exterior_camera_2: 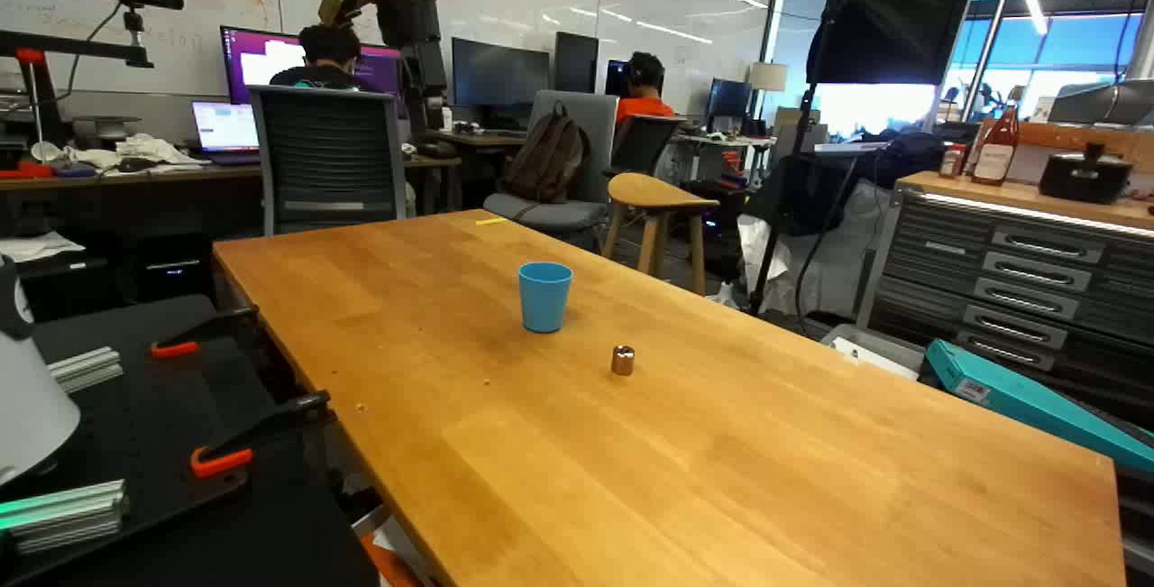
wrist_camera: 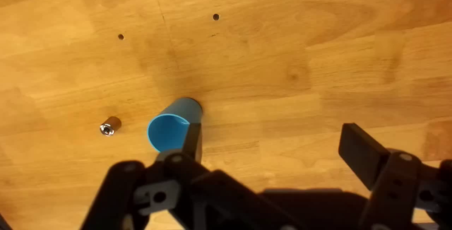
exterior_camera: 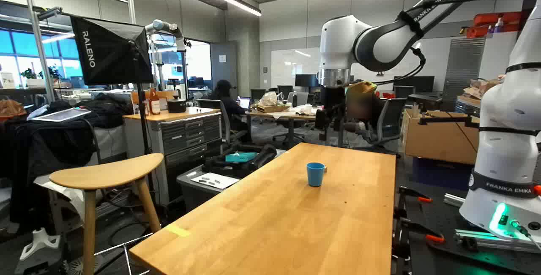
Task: Put the silver object in the blue cup
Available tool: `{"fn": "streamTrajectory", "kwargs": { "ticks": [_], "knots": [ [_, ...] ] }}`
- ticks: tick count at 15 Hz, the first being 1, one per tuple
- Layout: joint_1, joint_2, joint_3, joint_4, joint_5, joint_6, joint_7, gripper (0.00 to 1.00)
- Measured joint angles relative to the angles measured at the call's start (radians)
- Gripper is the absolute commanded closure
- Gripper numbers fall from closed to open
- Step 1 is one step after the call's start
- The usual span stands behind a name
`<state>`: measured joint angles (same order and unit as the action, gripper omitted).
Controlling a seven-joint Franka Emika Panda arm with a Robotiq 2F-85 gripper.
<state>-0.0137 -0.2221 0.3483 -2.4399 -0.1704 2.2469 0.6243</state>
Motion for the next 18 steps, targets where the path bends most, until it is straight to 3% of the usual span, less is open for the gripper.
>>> {"fn": "streamTrajectory", "kwargs": {
  "ticks": [6,9,13,18],
  "knots": [
    [0.0,-0.001,0.0,0.011,0.0,0.0,0.0,0.0],
    [0.012,0.005,-0.034,0.013,0.003,0.001,-0.002,0.0],
    [-0.025,0.077,-0.196,0.087,0.058,0.025,-0.056,0.0],
    [-0.104,0.271,-0.376,0.207,0.175,0.116,-0.142,0.0]
  ]
}}
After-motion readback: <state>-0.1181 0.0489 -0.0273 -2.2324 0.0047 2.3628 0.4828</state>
